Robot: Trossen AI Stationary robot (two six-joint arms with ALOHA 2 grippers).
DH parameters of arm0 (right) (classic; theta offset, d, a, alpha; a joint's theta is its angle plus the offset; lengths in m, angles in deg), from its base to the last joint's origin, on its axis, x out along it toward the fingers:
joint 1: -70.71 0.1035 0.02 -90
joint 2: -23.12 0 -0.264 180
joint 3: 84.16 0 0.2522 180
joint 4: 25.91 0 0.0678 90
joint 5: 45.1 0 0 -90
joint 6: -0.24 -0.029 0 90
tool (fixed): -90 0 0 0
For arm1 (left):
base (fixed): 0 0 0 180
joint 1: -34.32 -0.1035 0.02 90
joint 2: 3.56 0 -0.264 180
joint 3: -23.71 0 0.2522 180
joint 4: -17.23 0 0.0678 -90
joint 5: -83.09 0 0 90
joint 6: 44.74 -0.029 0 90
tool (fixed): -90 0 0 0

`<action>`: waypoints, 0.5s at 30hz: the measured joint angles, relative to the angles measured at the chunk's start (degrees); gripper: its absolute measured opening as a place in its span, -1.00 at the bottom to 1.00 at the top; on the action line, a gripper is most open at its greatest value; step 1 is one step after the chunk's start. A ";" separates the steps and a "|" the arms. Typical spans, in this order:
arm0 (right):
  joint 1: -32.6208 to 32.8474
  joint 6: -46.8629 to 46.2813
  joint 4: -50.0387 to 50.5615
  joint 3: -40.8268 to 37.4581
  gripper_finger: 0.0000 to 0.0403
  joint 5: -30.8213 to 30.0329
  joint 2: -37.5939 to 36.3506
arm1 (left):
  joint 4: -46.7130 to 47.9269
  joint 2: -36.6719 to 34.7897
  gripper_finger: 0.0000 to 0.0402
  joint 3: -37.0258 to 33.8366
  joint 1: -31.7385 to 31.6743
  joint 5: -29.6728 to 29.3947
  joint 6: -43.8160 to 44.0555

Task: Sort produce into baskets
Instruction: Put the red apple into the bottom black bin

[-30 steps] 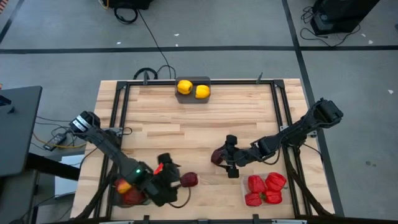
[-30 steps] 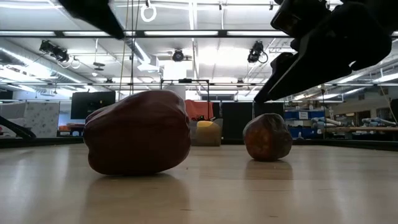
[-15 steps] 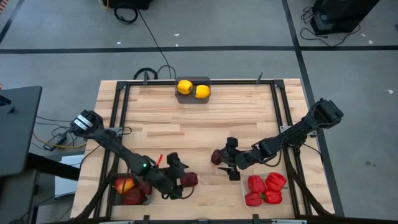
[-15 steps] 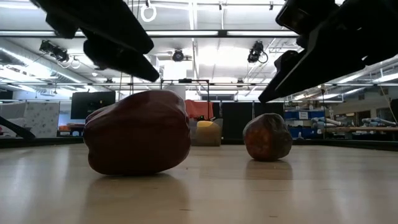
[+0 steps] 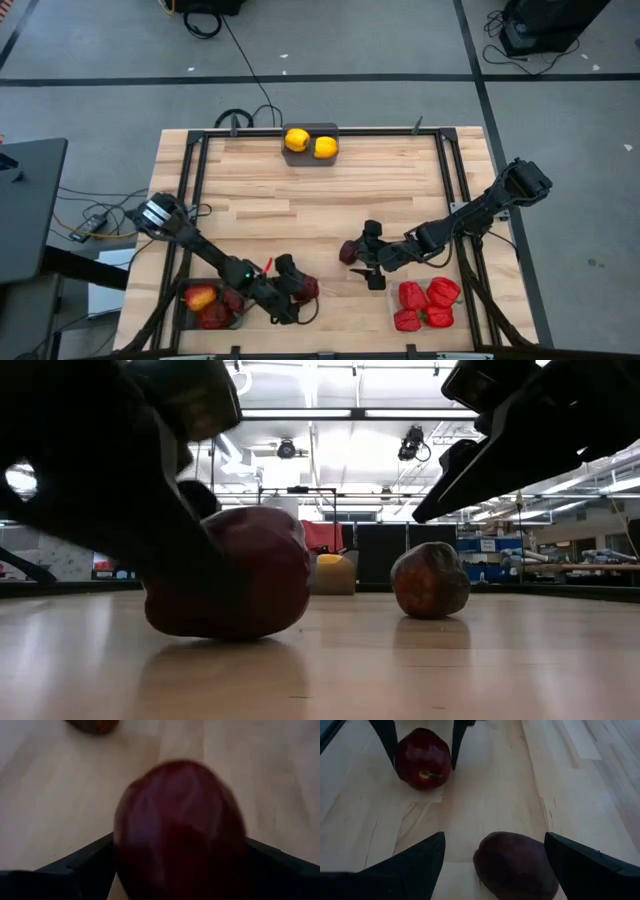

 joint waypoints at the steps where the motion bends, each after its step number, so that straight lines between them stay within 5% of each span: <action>1: 0.00 0.00 -0.05 0.00 0.74 0.21 0.00 | 0.24 0.57 0.76 0.29 -0.07 0.12 0.02; 9: 0.00 -0.02 -0.14 0.02 0.74 0.39 0.00 | 8.58 -2.07 0.43 3.46 -0.71 2.73 0.09; 15: 0.00 -1.81 -0.16 0.02 0.74 0.64 0.00 | 36.32 -10.06 0.43 12.06 -0.06 7.64 9.25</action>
